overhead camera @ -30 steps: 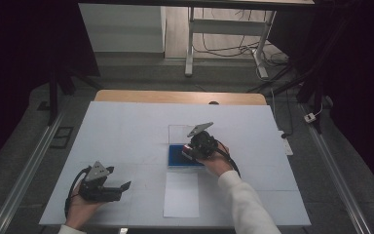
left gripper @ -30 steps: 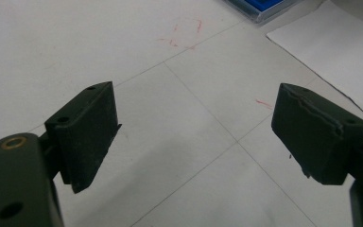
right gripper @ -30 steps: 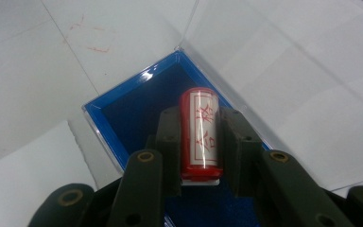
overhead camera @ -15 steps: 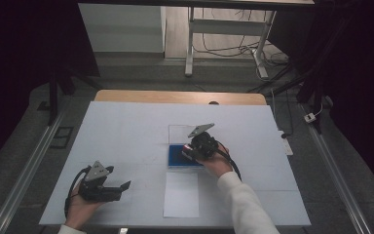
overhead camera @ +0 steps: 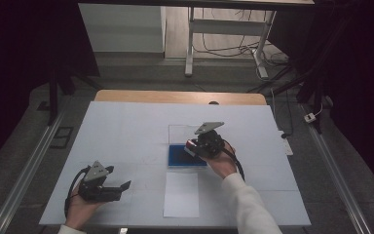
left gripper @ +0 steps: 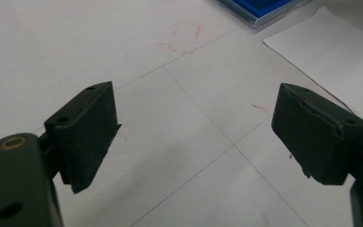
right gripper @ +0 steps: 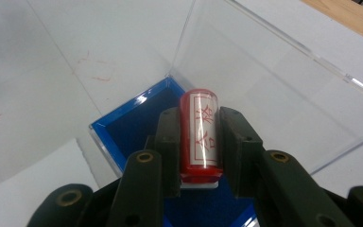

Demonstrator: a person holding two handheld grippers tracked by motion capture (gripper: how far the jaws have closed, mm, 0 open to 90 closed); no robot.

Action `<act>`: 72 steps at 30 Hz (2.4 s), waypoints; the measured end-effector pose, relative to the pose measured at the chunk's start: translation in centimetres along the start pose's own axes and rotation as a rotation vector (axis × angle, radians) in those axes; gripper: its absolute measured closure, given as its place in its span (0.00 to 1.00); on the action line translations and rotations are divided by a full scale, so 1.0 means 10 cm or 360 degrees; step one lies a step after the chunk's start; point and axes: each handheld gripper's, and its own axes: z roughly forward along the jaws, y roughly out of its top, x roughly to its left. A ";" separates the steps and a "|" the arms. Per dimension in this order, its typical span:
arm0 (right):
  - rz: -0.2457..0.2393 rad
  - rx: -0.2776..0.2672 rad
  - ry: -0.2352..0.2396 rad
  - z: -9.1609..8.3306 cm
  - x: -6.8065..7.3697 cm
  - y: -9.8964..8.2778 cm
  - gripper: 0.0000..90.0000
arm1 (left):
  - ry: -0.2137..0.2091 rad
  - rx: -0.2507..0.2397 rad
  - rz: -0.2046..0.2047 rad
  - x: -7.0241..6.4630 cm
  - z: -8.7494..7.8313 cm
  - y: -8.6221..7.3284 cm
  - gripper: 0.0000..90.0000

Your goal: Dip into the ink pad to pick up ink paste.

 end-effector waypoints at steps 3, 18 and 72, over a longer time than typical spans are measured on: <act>-0.0012 0.0015 0.0007 -0.04 -0.01 0.02 0.78 | -0.0001 -0.0003 0.0000 -0.01 0.00 0.00 0.17; -0.0065 0.0056 0.0028 -0.04 0.03 0.10 0.77 | -0.0008 0.0007 -0.0003 -0.01 0.01 -0.01 0.18; -0.0046 0.0201 0.0060 0.23 0.04 0.05 0.78 | 0.0006 0.0052 0.0007 -0.02 0.05 -0.03 0.19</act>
